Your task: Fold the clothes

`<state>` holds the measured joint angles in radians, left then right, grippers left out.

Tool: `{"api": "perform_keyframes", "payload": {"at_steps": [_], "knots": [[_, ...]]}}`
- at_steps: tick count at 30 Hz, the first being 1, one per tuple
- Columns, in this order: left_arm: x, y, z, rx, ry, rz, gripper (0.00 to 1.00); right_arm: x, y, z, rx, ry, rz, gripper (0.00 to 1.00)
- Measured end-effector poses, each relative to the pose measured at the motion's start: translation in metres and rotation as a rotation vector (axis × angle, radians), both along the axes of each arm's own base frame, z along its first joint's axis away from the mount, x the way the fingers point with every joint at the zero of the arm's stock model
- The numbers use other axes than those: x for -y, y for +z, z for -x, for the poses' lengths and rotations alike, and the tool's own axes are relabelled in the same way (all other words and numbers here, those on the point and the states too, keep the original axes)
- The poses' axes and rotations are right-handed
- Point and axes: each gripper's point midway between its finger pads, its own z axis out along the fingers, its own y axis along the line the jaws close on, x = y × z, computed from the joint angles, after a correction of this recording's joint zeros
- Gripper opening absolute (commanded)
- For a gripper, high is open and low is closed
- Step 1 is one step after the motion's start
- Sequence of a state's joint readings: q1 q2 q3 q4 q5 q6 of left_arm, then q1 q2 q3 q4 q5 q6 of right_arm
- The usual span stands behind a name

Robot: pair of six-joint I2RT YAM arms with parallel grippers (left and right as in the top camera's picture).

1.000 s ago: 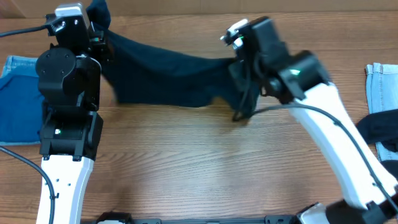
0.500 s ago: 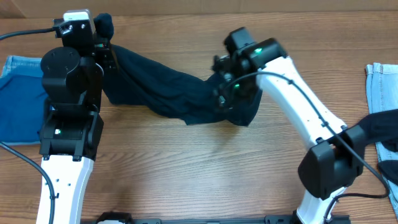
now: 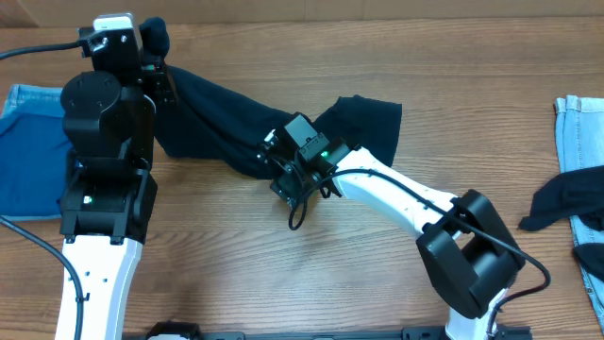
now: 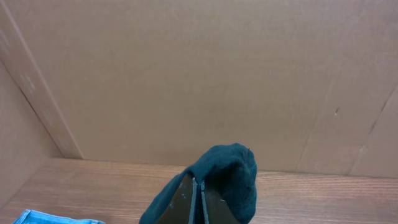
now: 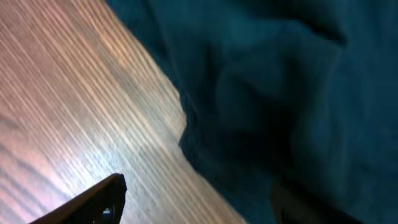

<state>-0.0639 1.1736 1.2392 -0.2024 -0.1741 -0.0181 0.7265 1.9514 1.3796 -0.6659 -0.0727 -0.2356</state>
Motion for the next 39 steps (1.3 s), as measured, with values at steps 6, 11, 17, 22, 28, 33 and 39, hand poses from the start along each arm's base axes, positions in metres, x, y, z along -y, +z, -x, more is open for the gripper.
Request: {"api": "perform_keyframes", "payload": {"at_steps": [6,11,17,22,28,33,39], "knots": [[0.000,0.000,0.000,0.000,0.000,0.000,0.04,0.004,-0.040,0.004,-0.067,-0.014,0.055,0.74],[0.000,0.000,0.000,-0.001,0.000,0.000,0.04,0.000,-0.042,-0.001,-0.052,-0.021,0.039,0.71],[0.000,-0.002,0.000,-0.009,0.000,-0.001,0.04,-0.002,-0.046,-0.004,-0.044,-0.026,0.038,0.17],[0.000,-0.004,0.001,-0.015,0.000,-0.001,0.06,0.000,-0.047,-0.003,-0.052,-0.032,0.045,0.04],[0.000,-0.004,0.001,-0.016,0.000,-0.001,0.05,0.039,-0.016,0.020,-0.152,-0.160,0.163,0.04],[0.000,-0.004,0.001,-0.016,-0.001,-0.001,0.04,0.079,0.176,-0.031,0.247,-0.351,-0.084,0.04],[0.003,-0.003,0.005,-0.018,-0.022,0.002,0.04,0.202,0.289,-0.035,0.500,-0.641,-0.192,0.04]]}}
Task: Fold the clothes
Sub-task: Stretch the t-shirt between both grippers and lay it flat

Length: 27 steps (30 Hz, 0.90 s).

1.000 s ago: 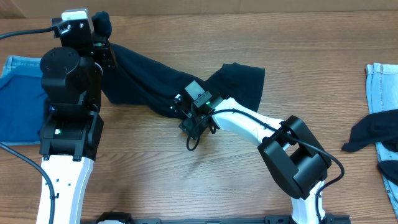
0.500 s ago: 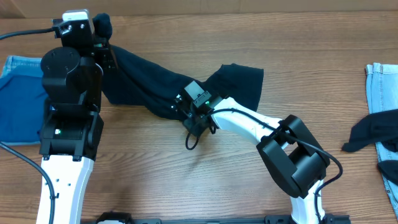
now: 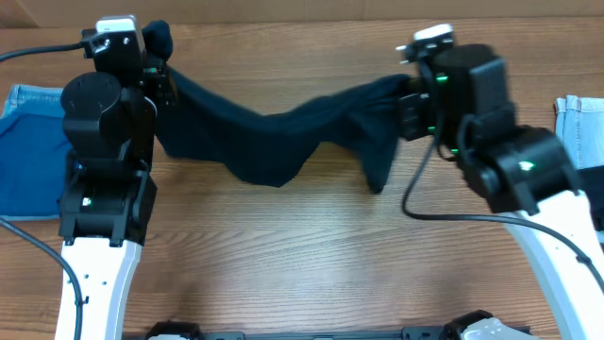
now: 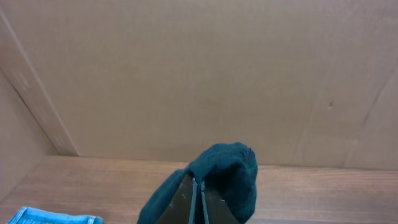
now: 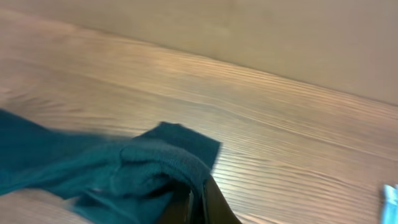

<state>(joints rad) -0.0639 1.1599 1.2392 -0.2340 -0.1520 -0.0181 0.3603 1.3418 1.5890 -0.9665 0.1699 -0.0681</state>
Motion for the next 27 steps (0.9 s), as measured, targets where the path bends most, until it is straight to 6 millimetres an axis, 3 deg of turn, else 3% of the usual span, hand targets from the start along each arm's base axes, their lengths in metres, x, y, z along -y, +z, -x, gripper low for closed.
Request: {"api": "perform_keyframes", "payload": {"at_steps": [2,5,10,15,18,21,22,23,25,27], "knots": [[0.000,0.001,0.010,-0.010,-0.002,0.000,0.04,0.016,-0.001,0.003,-0.013,-0.027,0.026,0.04],[-0.002,0.009,0.035,-0.012,-0.002,-0.001,0.04,0.021,0.002,0.014,-0.044,-0.015,0.052,0.04],[-0.004,0.042,0.076,0.073,-0.003,0.005,0.04,0.029,0.065,0.040,0.034,-0.005,0.040,0.04],[-0.005,0.069,0.109,0.112,-0.009,0.010,0.04,0.040,0.115,0.069,0.124,-0.009,0.015,0.04],[-0.005,0.069,0.107,0.106,-0.008,0.024,0.04,0.040,0.117,0.068,0.129,-0.003,0.033,0.04],[-0.001,0.047,0.079,0.026,-0.020,0.036,0.04,0.030,0.090,0.034,0.047,0.007,0.080,0.04],[0.000,0.040,0.072,0.003,-0.021,0.038,0.04,0.025,0.070,0.010,-0.006,0.006,0.103,0.04],[0.003,0.010,0.042,-0.089,-0.025,0.034,0.04,0.022,0.050,-0.016,-0.046,-0.002,0.116,0.04],[0.006,-0.019,0.009,-0.160,-0.028,0.031,0.04,0.025,0.007,-0.072,-0.102,-0.039,0.133,0.04],[0.009,-0.029,-0.028,-0.132,-0.036,0.026,0.04,0.034,-0.028,-0.126,-0.100,-0.086,0.128,0.03]]}}
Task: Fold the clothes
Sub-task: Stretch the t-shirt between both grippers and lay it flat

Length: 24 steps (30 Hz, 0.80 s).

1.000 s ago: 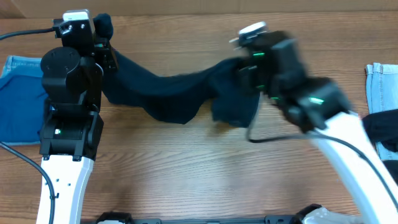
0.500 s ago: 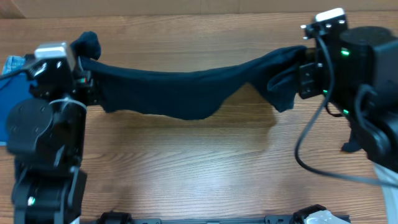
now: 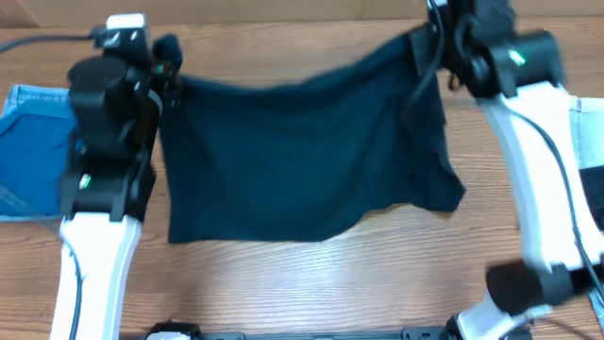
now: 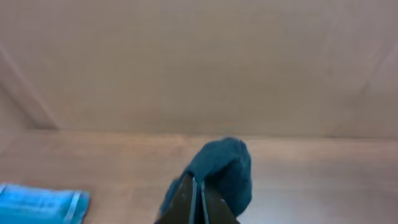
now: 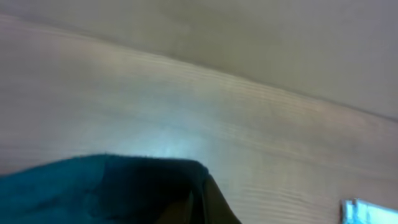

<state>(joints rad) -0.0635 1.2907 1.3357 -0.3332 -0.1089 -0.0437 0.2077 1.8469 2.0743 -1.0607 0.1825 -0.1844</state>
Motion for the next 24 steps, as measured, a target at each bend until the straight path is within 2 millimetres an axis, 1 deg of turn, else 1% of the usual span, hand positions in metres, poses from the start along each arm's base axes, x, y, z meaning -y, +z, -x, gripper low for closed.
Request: {"api": "perform_keyframes", "payload": {"at_steps": [1,2,3,4,5,6,7,8,9,10,11,12,13,14,15,16,17,18,19,22,24], "knots": [[0.001,-0.001,-0.015,0.024,-0.001,-0.005,0.04,0.008,-0.014,-0.025,0.021,-0.026,-0.004,0.04],[0.000,-0.007,-0.037,0.046,0.000,-0.015,0.04,0.019,-0.024,-0.045,0.045,-0.052,-0.007,0.04],[-0.003,-0.015,-0.046,0.031,0.007,-0.019,0.04,0.026,-0.022,-0.052,0.069,-0.061,-0.006,0.04],[-0.009,-0.016,-0.052,0.024,0.018,-0.021,0.04,0.035,-0.009,-0.058,0.115,-0.071,-0.004,0.04],[-0.014,-0.008,-0.058,0.038,0.028,-0.021,0.04,0.040,0.008,-0.061,0.156,-0.077,-0.004,0.04],[-0.021,0.007,-0.062,0.064,0.039,-0.020,0.04,0.047,0.024,-0.059,0.182,-0.085,-0.005,0.04],[-0.027,0.024,-0.061,0.093,0.053,-0.020,0.04,0.054,0.040,-0.052,0.195,-0.090,-0.006,0.04],[-0.033,0.042,-0.058,0.121,0.063,-0.020,0.04,0.059,0.048,-0.045,0.190,-0.094,-0.005,0.04],[-0.036,0.056,-0.055,0.138,0.069,-0.019,0.04,0.065,0.056,-0.032,0.172,-0.098,-0.003,0.04],[-0.037,0.066,-0.051,0.147,0.068,-0.018,0.04,0.068,0.053,-0.018,0.125,-0.098,0.001,0.04],[-0.034,0.062,-0.046,0.113,0.050,-0.014,0.04,0.067,0.043,-0.002,0.052,-0.089,0.003,0.05],[-0.032,0.051,-0.042,0.061,0.035,-0.010,0.04,0.066,0.032,0.010,-0.016,-0.078,0.002,0.08],[-0.028,0.034,-0.037,-0.013,0.011,-0.002,0.04,0.064,0.014,0.028,-0.121,-0.066,-0.001,0.09],[-0.022,0.006,-0.027,-0.132,-0.022,0.016,0.04,0.062,0.000,0.047,-0.216,-0.052,-0.008,0.12],[-0.018,-0.010,-0.020,-0.204,-0.043,0.028,0.04,0.058,-0.010,0.062,-0.293,-0.039,-0.025,0.12],[-0.014,-0.026,-0.010,-0.282,-0.058,0.044,0.04,0.056,-0.017,0.075,-0.354,-0.029,-0.043,0.12],[-0.010,-0.055,0.012,-0.428,-0.070,0.070,0.04,0.051,-0.030,0.101,-0.475,-0.011,-0.066,0.12],[-0.008,-0.072,0.027,-0.521,-0.076,0.085,0.04,0.045,-0.035,0.107,-0.511,-0.011,-0.109,0.12],[-0.006,-0.087,0.045,-0.616,-0.078,0.102,0.04,0.042,-0.041,0.109,-0.530,-0.024,-0.133,0.12],[-0.003,-0.106,0.072,-0.753,-0.075,0.124,0.04,0.039,-0.057,0.115,-0.594,-0.045,-0.164,0.11],[-0.003,-0.110,0.079,-0.784,-0.076,0.128,0.05,0.038,-0.068,0.120,-0.635,-0.055,-0.172,0.09]]}}
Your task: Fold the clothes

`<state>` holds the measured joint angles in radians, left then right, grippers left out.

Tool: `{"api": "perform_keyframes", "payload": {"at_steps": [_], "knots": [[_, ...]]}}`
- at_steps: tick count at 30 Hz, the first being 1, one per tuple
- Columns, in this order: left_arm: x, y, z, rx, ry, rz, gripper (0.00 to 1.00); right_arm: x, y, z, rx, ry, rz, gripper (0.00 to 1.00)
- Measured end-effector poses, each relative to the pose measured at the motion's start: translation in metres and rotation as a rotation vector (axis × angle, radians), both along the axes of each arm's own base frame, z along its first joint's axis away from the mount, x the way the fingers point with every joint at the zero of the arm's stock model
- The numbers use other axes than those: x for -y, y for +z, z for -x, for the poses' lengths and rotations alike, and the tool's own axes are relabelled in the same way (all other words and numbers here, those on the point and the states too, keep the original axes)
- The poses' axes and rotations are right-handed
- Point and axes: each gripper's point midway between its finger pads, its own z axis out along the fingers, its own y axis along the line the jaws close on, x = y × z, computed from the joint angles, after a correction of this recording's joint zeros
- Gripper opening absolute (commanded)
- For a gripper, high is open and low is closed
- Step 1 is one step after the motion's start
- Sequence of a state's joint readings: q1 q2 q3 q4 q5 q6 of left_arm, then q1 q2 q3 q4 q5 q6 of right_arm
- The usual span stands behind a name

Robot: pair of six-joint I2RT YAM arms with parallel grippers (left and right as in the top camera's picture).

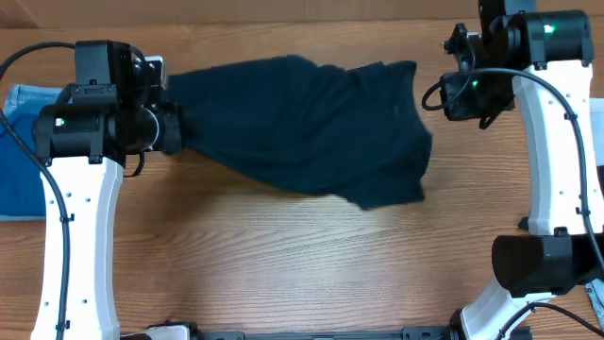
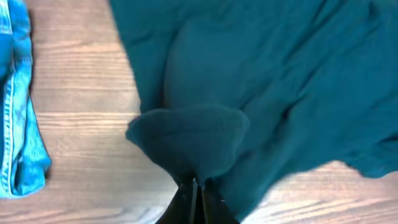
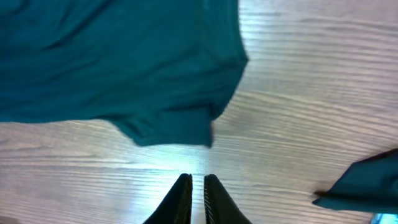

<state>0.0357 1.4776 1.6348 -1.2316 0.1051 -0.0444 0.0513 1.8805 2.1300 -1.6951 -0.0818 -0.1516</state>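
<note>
A dark teal garment (image 1: 302, 123) lies spread and rumpled across the far half of the wooden table (image 1: 283, 264). My left gripper (image 1: 175, 127) is shut on a bunched fold at its left edge, and that fold rises from the fingers in the left wrist view (image 2: 198, 183) with the garment (image 2: 280, 74) spreading beyond it. My right gripper (image 1: 453, 94) stands just off the garment's right side, holding nothing. In the right wrist view its fingertips (image 3: 198, 186) are a narrow gap apart over bare wood, with the garment's corner (image 3: 186, 124) lying free ahead.
Folded blue jeans (image 1: 19, 142) lie at the table's left edge, also showing in the left wrist view (image 2: 18, 124). A separate dark cloth (image 3: 367, 183) lies at the right. A cardboard wall (image 1: 283, 9) closes the back.
The garment was stretched between both raised grippers; now it lies on the table. My right gripper has let go of its corner. My left gripper is lower and still holds the left edge.
My left gripper held one end raised while my right gripper was open at the crumpled garment's lower edge. Then the right was shut on a corner and drawn off to the right. Both then held it stretched wide, and now it rests on the table, released on the right.
</note>
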Motion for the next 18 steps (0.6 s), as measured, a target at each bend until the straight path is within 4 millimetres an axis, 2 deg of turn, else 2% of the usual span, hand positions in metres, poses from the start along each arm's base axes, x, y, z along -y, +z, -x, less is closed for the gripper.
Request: {"api": "perform_keyframes", "payload": {"at_steps": [2,4,5,8,11,12,15,16,18], "knots": [[0.000,-0.003,0.005,-0.024,0.000,0.001,0.15,0.000,-0.010,0.005,-0.040,-0.005,0.000,0.10],[0.001,-0.006,0.012,-0.056,-0.002,0.001,0.17,-0.002,-0.021,0.011,-0.084,-0.009,-0.012,0.10],[0.001,-0.008,0.017,-0.077,-0.002,0.003,0.20,-0.004,-0.028,0.015,-0.113,-0.011,-0.025,0.14],[0.001,-0.011,0.025,-0.111,-0.003,0.003,0.20,-0.009,-0.053,0.030,-0.210,-0.016,-0.052,0.27],[0.001,-0.012,0.025,-0.114,-0.003,0.003,0.21,-0.010,-0.092,0.038,-0.278,-0.030,-0.060,0.54],[0.001,-0.012,0.025,-0.114,-0.003,0.002,0.22,-0.011,-0.107,0.040,-0.292,-0.040,-0.064,0.56],[0.000,-0.012,0.025,-0.112,0.000,-0.004,0.22,-0.013,-0.139,0.040,-0.291,-0.044,-0.074,0.56],[0.000,-0.012,0.024,-0.110,0.001,-0.004,0.22,-0.013,-0.149,0.036,-0.269,-0.043,-0.078,0.52],[-0.001,-0.010,0.020,-0.091,0.002,-0.008,0.24,-0.013,-0.171,0.029,-0.229,-0.056,-0.086,0.53]]}}
